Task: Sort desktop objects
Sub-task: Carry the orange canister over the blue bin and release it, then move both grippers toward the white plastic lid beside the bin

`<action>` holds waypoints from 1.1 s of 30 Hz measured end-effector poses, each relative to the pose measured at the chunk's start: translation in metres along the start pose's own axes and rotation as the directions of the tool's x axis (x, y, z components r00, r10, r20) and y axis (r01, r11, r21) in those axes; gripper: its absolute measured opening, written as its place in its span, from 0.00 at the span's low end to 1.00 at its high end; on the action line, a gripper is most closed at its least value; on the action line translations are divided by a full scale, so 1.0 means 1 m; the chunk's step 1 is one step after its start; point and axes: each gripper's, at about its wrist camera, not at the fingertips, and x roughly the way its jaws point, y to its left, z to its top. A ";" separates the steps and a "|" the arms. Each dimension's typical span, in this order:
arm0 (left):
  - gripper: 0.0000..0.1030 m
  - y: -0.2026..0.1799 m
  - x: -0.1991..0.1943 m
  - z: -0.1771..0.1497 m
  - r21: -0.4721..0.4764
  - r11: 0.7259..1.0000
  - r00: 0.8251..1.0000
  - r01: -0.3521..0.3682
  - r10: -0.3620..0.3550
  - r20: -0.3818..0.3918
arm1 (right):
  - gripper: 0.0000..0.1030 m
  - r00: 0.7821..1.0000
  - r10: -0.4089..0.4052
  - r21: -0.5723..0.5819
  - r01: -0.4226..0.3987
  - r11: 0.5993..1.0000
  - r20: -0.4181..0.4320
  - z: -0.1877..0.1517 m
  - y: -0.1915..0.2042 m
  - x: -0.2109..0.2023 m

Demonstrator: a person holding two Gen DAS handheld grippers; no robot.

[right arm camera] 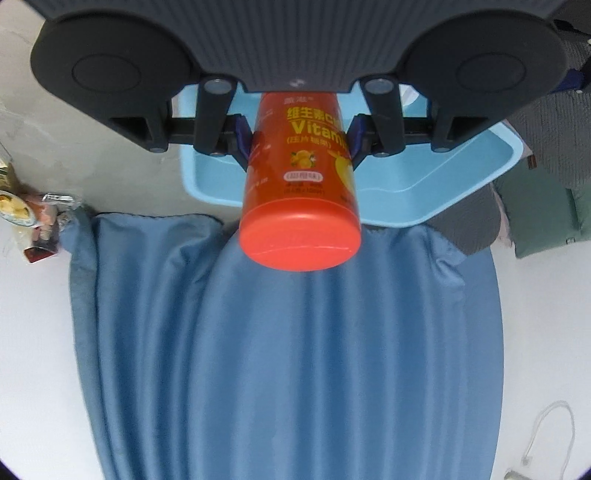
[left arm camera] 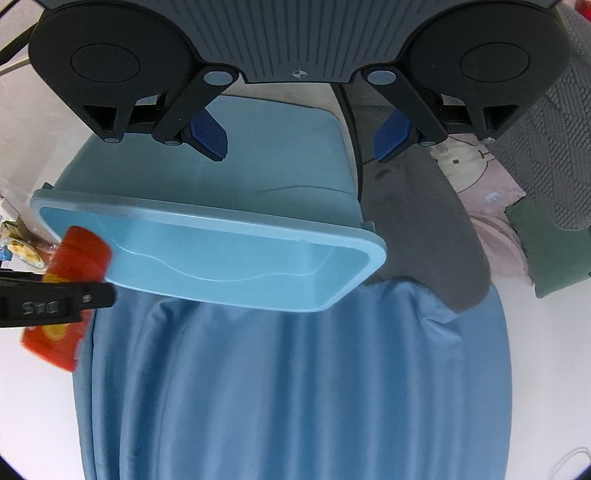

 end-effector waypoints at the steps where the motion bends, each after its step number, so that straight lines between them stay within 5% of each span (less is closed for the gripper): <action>1: 0.85 0.000 0.001 0.001 0.000 1.000 1.000 -0.002 0.002 -0.002 | 0.48 1.000 0.002 -0.007 -0.002 1.000 -0.006 -0.001 0.003 0.004; 9: 0.85 -0.001 0.007 0.004 -0.009 1.000 1.000 -0.012 0.011 -0.015 | 0.48 0.996 0.006 -0.047 -0.010 0.999 -0.086 -0.007 0.015 0.034; 11: 0.85 0.000 0.009 0.003 -0.013 1.000 1.000 -0.011 0.011 -0.020 | 0.58 0.990 -0.014 -0.073 0.004 0.997 -0.138 -0.009 0.021 0.044; 13: 0.85 0.000 0.010 0.004 -0.014 1.000 1.000 -0.015 0.014 -0.024 | 0.79 0.991 -0.032 -0.103 0.019 0.994 -0.129 -0.009 0.027 0.043; 21: 0.85 0.007 0.016 0.005 -0.030 0.999 0.999 -0.020 0.019 -0.028 | 0.82 0.999 -0.037 -0.120 0.032 0.992 -0.035 -0.003 0.025 0.020; 33: 0.85 0.024 0.011 0.012 -0.060 0.998 0.999 -0.005 0.002 -0.042 | 0.83 0.992 -0.105 0.020 0.106 0.994 -0.065 -0.012 -0.012 -0.011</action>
